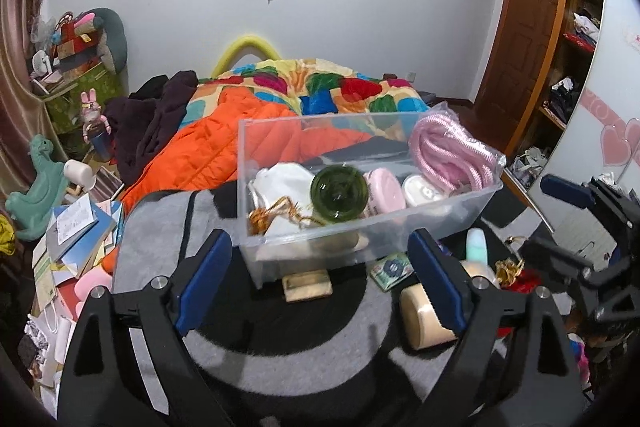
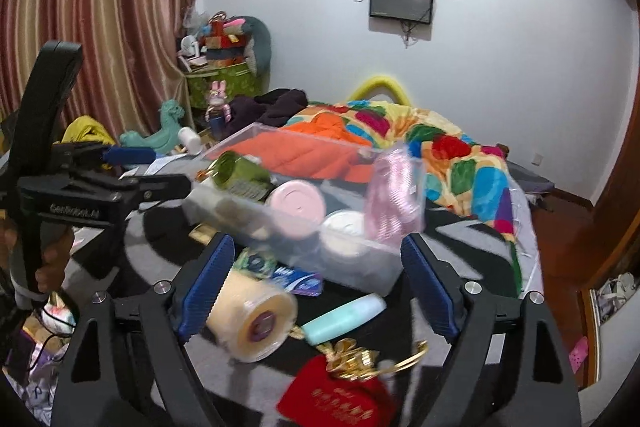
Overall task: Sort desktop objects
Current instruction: 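Grasp the tan bar with the left tool while the right grasps the cream tub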
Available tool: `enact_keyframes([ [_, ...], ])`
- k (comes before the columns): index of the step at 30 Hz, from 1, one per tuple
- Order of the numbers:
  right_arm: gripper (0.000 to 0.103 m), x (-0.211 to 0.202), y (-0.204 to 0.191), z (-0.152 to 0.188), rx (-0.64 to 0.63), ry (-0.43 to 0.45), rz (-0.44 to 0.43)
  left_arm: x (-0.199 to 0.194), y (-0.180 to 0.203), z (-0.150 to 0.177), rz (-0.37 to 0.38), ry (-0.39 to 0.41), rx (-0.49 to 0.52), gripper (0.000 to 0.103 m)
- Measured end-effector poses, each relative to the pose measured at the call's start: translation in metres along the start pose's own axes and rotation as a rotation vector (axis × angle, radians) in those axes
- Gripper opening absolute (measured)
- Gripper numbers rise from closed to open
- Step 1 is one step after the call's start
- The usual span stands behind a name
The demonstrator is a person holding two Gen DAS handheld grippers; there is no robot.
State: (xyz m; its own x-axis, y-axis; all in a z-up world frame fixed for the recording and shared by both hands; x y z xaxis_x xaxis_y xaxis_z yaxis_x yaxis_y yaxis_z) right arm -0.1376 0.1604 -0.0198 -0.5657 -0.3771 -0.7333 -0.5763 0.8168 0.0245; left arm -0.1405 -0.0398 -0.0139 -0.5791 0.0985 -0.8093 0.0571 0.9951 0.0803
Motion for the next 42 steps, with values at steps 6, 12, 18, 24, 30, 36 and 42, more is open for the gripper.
enact_keyframes([
  [6,0.083,0.022,-0.013,0.019,0.031,-0.062,-0.074,0.010,-0.010,0.015,-0.003,-0.045,-0.015,0.091],
  [12,0.083,0.052,-0.028,0.026,0.020,-0.156,-0.121,0.024,-0.023,0.029,-0.003,-0.096,-0.044,0.091],
  [18,0.089,0.070,-0.038,0.032,-0.001,-0.195,-0.155,0.045,-0.025,0.037,-0.001,-0.158,-0.052,0.091],
  [24,0.091,0.084,-0.044,0.035,0.025,-0.205,-0.130,0.057,-0.019,0.036,-0.005,-0.178,-0.043,0.091],
  [30,0.089,0.082,-0.041,0.038,0.055,-0.171,-0.124,0.070,-0.009,0.032,0.005,-0.214,-0.002,0.091],
  [36,0.089,0.064,-0.029,0.044,0.126,-0.130,-0.178,0.081,-0.004,0.030,-0.005,-0.246,0.008,0.077],
  [42,0.089,0.044,-0.014,0.044,0.171,-0.085,-0.196,0.089,0.004,0.026,0.023,-0.286,0.016,0.062],
])
Point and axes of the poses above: each gripper's, at about its wrist camera, not at the fingertips, and x roughly the way its jaws point, y to its right, z to its underside, the point moved 4 cm from there along x, roughly the way its jaws point, and after that the axes turned 13 degrees about -y, right-handed, at the moved point
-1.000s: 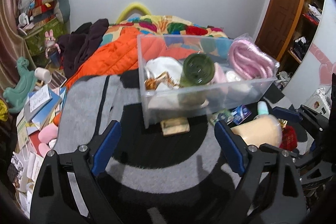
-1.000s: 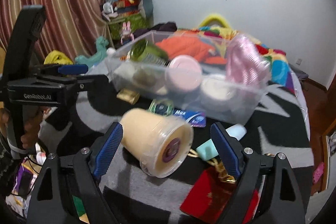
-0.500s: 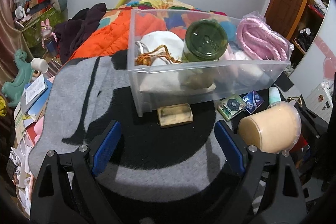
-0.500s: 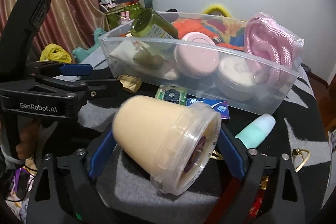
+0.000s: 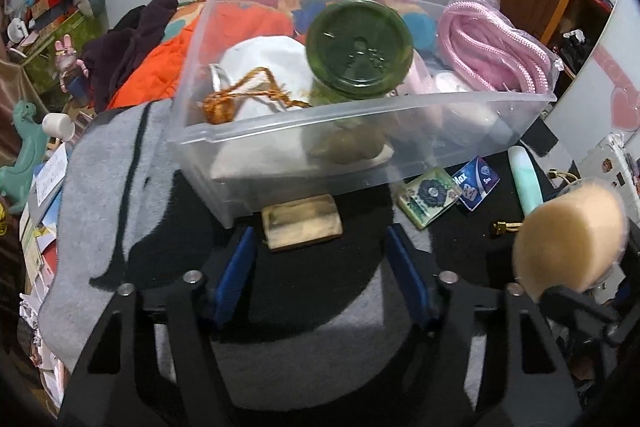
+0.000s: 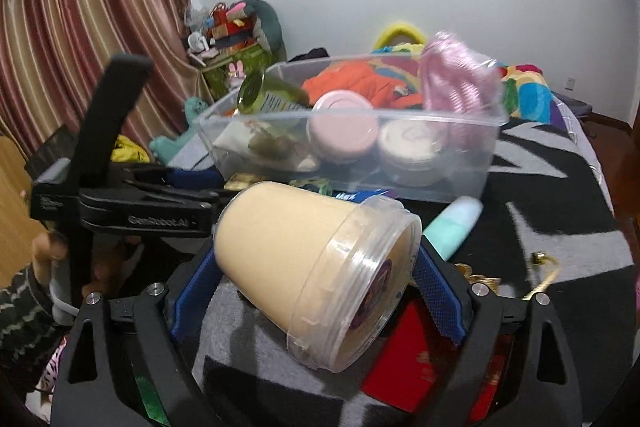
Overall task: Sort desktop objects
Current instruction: 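Grasp the tan bar with the left tool while the right grasps the cream tub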
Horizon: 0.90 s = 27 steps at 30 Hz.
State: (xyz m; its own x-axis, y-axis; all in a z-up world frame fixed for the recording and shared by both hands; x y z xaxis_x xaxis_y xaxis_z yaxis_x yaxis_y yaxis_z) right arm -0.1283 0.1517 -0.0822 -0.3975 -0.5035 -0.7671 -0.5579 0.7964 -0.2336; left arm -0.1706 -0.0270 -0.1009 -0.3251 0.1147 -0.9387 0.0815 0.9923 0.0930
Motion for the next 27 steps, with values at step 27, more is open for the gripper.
enact_keyframes([
  [27,0.089,-0.020,0.020,-0.010,0.059,0.053,-0.001,-0.043,-0.004,0.024,0.010,0.144,0.020,0.041],
])
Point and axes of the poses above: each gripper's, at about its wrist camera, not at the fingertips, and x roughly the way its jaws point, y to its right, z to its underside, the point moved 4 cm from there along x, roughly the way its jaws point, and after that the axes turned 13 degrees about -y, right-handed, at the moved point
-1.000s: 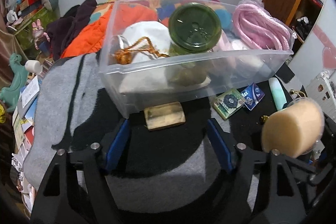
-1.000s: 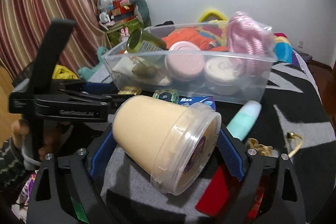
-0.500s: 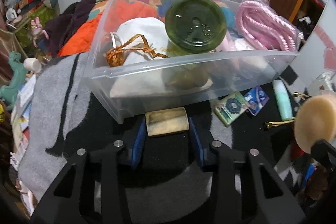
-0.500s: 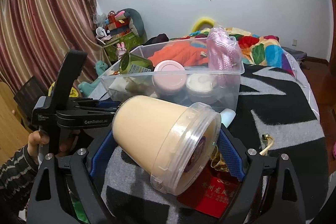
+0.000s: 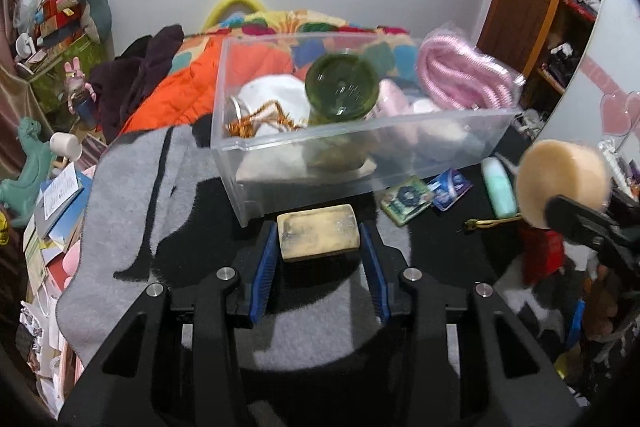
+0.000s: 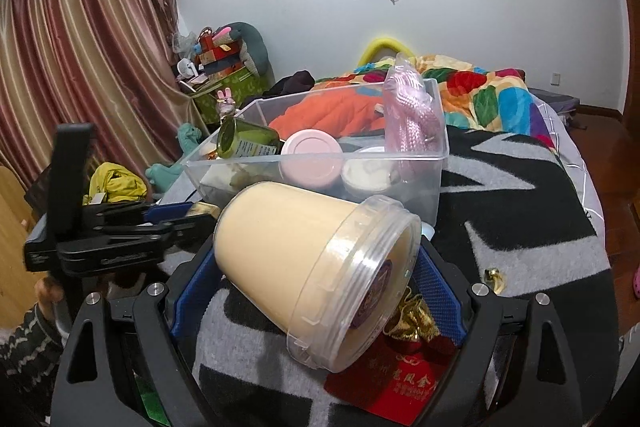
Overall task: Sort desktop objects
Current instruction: 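Grasp the tan bar with the left tool while the right grasps the cream tub, then lower the tan bar into the box with the left while the right drops the cream tub in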
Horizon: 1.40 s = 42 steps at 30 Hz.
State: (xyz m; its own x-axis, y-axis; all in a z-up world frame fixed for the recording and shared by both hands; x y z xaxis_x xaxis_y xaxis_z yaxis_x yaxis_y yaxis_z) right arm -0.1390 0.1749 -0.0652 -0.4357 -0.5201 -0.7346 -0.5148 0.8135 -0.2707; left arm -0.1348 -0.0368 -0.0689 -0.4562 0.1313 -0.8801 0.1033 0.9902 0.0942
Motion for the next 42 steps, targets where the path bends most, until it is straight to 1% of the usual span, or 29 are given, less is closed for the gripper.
enact_keyframes([
  [5,0.089,-0.003,-0.005,-0.008,-0.021,0.011,0.008,-0.016,-0.002,-0.005,0.016,0.048,-0.004,0.041],
  [6,0.089,-0.003,-0.005,-0.010,-0.023,0.014,0.008,-0.023,0.006,0.002,0.015,0.057,-0.005,0.041],
  [10,0.089,-0.009,-0.009,-0.021,-0.044,0.032,0.015,-0.033,0.001,-0.004,0.023,0.090,-0.016,0.041],
  [15,0.089,-0.016,-0.015,-0.036,-0.083,0.062,0.030,-0.045,-0.007,-0.016,0.008,0.132,-0.031,0.041],
  [19,0.089,-0.017,-0.017,-0.050,-0.092,0.080,0.048,-0.048,-0.014,-0.027,0.008,0.151,-0.046,0.041],
  [23,0.089,-0.016,-0.017,-0.061,-0.085,0.084,0.022,-0.044,-0.019,-0.032,0.031,0.154,-0.060,0.041],
  [25,0.089,-0.015,-0.017,-0.067,-0.084,0.085,0.026,-0.042,-0.020,-0.034,0.032,0.154,-0.064,0.041],
  [28,0.089,-0.007,-0.016,-0.077,-0.084,0.073,0.031,-0.035,-0.021,-0.038,0.038,0.147,-0.073,0.041],
  [32,0.089,0.010,-0.013,-0.085,-0.066,0.030,0.007,-0.033,-0.023,-0.040,0.042,0.153,-0.077,0.041],
  [34,0.089,0.016,-0.012,-0.087,-0.070,0.025,0.024,-0.031,-0.024,-0.041,0.046,0.153,-0.076,0.041],
  [39,0.089,0.034,-0.008,-0.091,-0.071,-0.003,0.051,-0.022,-0.025,-0.046,0.021,0.150,-0.072,0.041],
  [42,0.089,0.043,-0.004,-0.094,-0.077,-0.012,0.080,-0.021,-0.026,-0.046,0.026,0.160,-0.074,0.041],
])
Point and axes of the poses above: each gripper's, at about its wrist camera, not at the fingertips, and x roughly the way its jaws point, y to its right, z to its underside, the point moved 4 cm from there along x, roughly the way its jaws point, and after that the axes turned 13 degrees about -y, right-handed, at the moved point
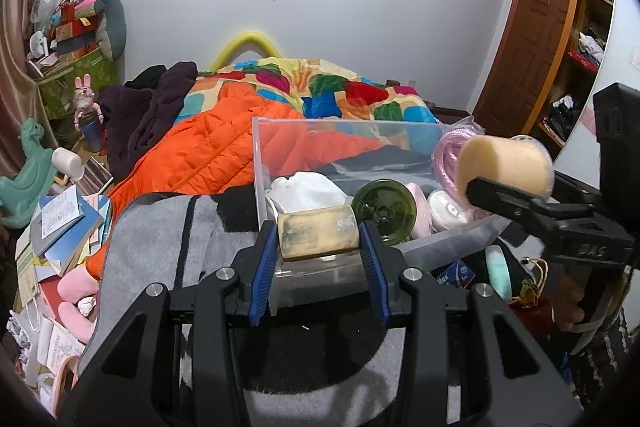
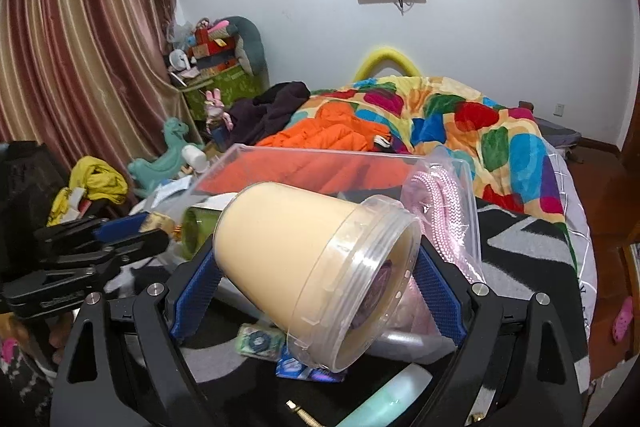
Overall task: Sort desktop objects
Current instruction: 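Lower the tan bar into the box with the left while the right drops the cream tub in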
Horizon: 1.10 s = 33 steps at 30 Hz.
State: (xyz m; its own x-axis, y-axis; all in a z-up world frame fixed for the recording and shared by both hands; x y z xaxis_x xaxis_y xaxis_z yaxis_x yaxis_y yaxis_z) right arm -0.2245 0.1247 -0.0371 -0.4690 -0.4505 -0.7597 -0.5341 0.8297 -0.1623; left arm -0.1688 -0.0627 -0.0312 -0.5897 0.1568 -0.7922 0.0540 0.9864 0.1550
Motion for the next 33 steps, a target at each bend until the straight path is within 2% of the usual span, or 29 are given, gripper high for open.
enact_keyframes([
  [8,0.089,0.014,-0.009,-0.003,-0.058,-0.011,0.102,0.007,0.003,0.000,0.015,-0.013,0.006,0.041],
  [14,0.089,0.027,-0.008,-0.003,-0.063,-0.035,0.128,0.007,0.005,0.002,-0.007,-0.010,0.019,0.041],
  [18,0.089,0.033,-0.011,0.002,-0.097,-0.042,0.179,0.008,0.007,0.002,-0.031,-0.011,0.033,0.042],
  [22,0.089,0.032,-0.011,0.002,-0.093,-0.048,0.177,0.007,0.011,0.004,-0.051,-0.009,0.046,0.045],
  [27,0.089,0.029,-0.013,0.003,-0.077,-0.057,0.165,-0.001,0.012,0.008,-0.059,0.011,0.056,0.054],
  [33,0.089,0.028,-0.013,0.005,-0.066,-0.066,0.164,-0.008,0.012,0.009,-0.064,0.025,0.052,0.057],
])
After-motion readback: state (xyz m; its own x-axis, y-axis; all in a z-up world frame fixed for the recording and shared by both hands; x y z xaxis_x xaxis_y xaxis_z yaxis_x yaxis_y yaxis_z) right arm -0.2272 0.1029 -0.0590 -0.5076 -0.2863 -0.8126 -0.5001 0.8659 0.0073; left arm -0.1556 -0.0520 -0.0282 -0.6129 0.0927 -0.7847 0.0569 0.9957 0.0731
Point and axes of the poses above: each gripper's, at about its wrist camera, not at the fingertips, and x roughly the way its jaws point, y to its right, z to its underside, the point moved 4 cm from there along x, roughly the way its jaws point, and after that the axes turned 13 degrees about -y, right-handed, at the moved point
